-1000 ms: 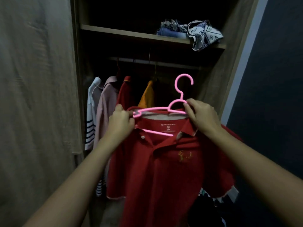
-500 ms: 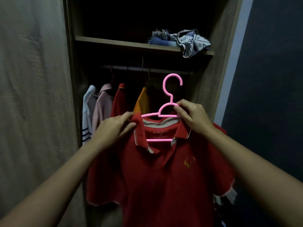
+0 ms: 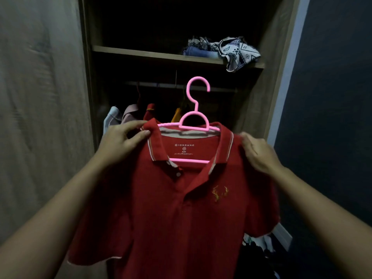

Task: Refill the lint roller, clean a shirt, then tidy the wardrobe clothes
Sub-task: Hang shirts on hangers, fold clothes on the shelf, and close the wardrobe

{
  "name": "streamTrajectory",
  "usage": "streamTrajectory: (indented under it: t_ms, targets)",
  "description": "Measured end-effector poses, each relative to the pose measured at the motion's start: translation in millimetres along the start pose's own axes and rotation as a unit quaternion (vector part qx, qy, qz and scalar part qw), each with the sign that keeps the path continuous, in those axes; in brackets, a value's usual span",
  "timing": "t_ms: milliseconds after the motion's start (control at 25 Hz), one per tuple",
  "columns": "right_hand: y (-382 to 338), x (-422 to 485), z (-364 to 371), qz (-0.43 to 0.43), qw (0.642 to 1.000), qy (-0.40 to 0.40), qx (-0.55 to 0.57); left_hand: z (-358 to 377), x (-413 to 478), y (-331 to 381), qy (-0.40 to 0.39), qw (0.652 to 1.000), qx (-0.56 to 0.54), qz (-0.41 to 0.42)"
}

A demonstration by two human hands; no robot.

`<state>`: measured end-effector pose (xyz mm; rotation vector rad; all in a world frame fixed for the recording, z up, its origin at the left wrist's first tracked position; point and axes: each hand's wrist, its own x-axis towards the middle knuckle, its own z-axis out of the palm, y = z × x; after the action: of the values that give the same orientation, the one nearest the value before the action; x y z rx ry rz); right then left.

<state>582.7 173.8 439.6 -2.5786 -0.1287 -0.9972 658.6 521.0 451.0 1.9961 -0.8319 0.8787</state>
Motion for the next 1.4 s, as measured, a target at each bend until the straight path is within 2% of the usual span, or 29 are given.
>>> streamTrajectory:
  t_ms: [200, 360, 440, 520, 600, 800, 840, 920, 1000, 1040, 1080, 1120, 1160, 1200, 1240, 1320, 1400]
  targets:
    - [12, -6, 5, 0.038, 0.998, 0.049, 0.031, -16, 8, 1, -0.081, 0.993, -0.087, -0.013]
    - [-6, 6, 9, -0.03, 0.999, -0.008, -0.042, -3, 6, -7, -0.001, 0.999, 0.0, -0.037]
    - [-9, 9, 18, -0.027, 0.999, -0.033, -0.018, 7, 6, -13, -0.055, 0.998, 0.027, -0.013]
    - [-4, 8, 28, -0.004, 1.0, -0.011, 0.005, 13, 10, -13, -0.139, 0.99, -0.006, 0.02]
    - [3, 9, 34, 0.008, 1.0, -0.011, 0.025, 21, 14, -13, -0.173, 0.984, -0.033, 0.034]
    - [43, 37, 28, 0.047, 0.994, -0.084, 0.048, 45, 28, -24, -0.121, 0.992, -0.033, 0.0]
    - [53, 47, 29, 0.055, 0.995, -0.076, 0.02, 50, 31, -25, -0.101, 0.994, -0.024, -0.017]
    - [59, 66, 38, 0.045, 0.998, 0.012, -0.034, 66, 37, -24, -0.061, 0.997, 0.021, -0.051]
    - [46, 86, 55, 0.051, 0.995, 0.079, 0.018, 92, 45, -16, -0.035, 0.992, 0.077, -0.089]
    - [38, 98, 63, 0.082, 0.992, 0.059, 0.073, 107, 50, -9, -0.03, 0.988, 0.099, -0.111]
    - [31, 111, 70, 0.13, 0.979, 0.004, 0.154, 122, 56, 0, -0.027, 0.984, 0.114, -0.136]
    - [24, 122, 77, 0.186, 0.944, -0.058, 0.265, 135, 62, 9, -0.024, 0.979, 0.126, -0.157]
    - [20, 131, 82, 0.24, 0.894, -0.107, 0.363, 148, 67, 17, -0.022, 0.975, 0.138, -0.172]
    - [21, 141, 87, 0.274, 0.85, -0.122, 0.433, 161, 72, 24, -0.023, 0.972, 0.148, -0.181]
    - [26, 153, 92, 0.281, 0.832, -0.119, 0.463, 175, 77, 29, -0.033, 0.97, 0.157, -0.181]
    - [34, 171, 103, 0.266, 0.836, -0.098, 0.47, 197, 87, 31, -0.094, 0.969, 0.157, -0.166]
    - [43, 186, 111, 0.251, 0.838, -0.067, 0.48, 211, 99, 32, -0.17, 0.966, 0.087, -0.173]
